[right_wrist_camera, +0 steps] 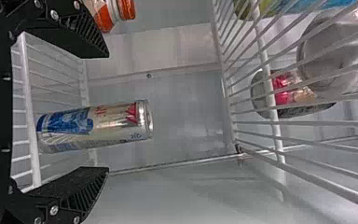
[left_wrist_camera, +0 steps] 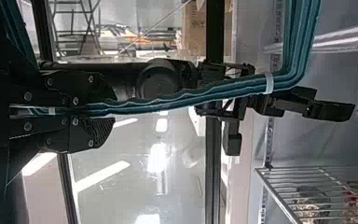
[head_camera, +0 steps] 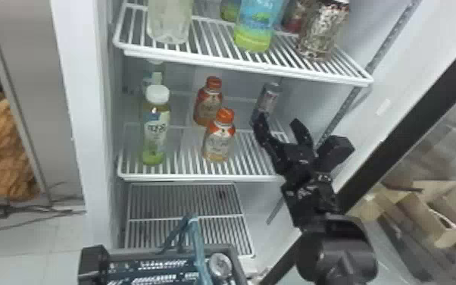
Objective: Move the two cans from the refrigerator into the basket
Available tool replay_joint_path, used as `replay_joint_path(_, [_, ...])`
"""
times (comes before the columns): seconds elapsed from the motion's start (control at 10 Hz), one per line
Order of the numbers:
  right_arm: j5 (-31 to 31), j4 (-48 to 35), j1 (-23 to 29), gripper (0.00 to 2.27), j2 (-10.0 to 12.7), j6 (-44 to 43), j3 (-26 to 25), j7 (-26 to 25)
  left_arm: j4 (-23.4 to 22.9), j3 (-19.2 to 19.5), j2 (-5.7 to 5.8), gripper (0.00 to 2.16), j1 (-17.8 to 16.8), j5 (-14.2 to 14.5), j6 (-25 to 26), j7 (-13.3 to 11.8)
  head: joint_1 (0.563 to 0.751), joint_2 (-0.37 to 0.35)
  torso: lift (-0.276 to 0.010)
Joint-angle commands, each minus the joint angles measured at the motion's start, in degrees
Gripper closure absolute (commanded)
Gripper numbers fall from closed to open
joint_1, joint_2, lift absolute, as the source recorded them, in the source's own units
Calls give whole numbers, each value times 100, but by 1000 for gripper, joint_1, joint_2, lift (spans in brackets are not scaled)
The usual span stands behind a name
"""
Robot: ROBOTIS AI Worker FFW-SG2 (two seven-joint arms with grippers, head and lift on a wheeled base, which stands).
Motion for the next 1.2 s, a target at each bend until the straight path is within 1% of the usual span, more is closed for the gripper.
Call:
replay_joint_path(0.0, [-19, 191, -194, 156, -49, 0, 145, -92, 0, -11, 0, 1210, -15, 0, 4, 0, 695, -350, -266])
replay_joint_path(0.3, [-8, 500, -517, 153, -93, 0, 259, -294, 0, -11, 9, 1210, -30, 12, 4, 0, 695, -350, -266])
replay_joint_path(0.9, [-122, 1062, -982, 148, -172, 112, 408, -496, 0, -22, 17, 1210, -58, 12, -10, 0, 695, -350, -266])
replay_joint_path(1.1, [-122, 1330, -1164, 91, -225, 112, 579, -566, 14, -22, 17, 1210, -58, 0, -10, 0, 695, -350, -266])
